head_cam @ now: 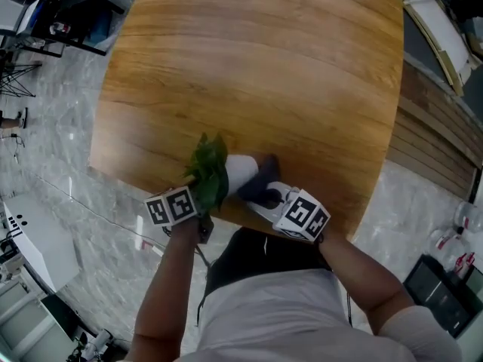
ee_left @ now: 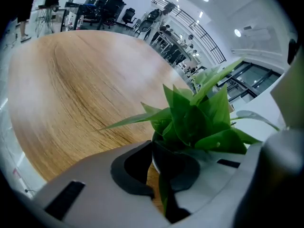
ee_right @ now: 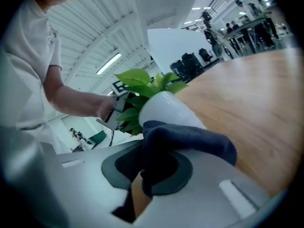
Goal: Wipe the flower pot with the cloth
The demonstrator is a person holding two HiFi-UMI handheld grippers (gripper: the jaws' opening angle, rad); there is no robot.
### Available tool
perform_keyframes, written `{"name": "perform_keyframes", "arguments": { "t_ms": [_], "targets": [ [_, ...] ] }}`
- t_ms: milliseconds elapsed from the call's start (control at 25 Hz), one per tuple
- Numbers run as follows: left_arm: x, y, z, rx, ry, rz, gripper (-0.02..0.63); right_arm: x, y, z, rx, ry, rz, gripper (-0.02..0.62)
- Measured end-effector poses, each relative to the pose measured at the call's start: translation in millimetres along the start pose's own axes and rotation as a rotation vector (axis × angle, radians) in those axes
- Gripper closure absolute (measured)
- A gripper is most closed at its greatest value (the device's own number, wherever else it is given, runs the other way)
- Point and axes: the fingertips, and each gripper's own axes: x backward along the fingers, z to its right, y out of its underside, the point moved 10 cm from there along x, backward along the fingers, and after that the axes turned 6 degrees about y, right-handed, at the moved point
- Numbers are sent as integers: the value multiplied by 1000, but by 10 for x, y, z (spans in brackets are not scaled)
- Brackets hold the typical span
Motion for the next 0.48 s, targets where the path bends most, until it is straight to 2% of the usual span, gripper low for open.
{"name": "perform_keyframes", "arguments": {
  "t_ms": [120,200,280,400,480],
  "targets": [
    [7,4,-14,10,12,-12,589,-228,-272,-396,117,-125,4,563],
    [0,-3,-19,14,22,-14,589,-311,-274,-487,162,-144,-14,563],
    [-10,18,-21,19,33,-18,589,-305,-91,-371,145,-87,-64,563],
    [-1,66,-32,25,40,-21,589,-209,210,-40,44,48,-156,563],
    [5,76,-47,26,40,-18,589,-190,208,11,30,79,-186,563]
  ]
}}
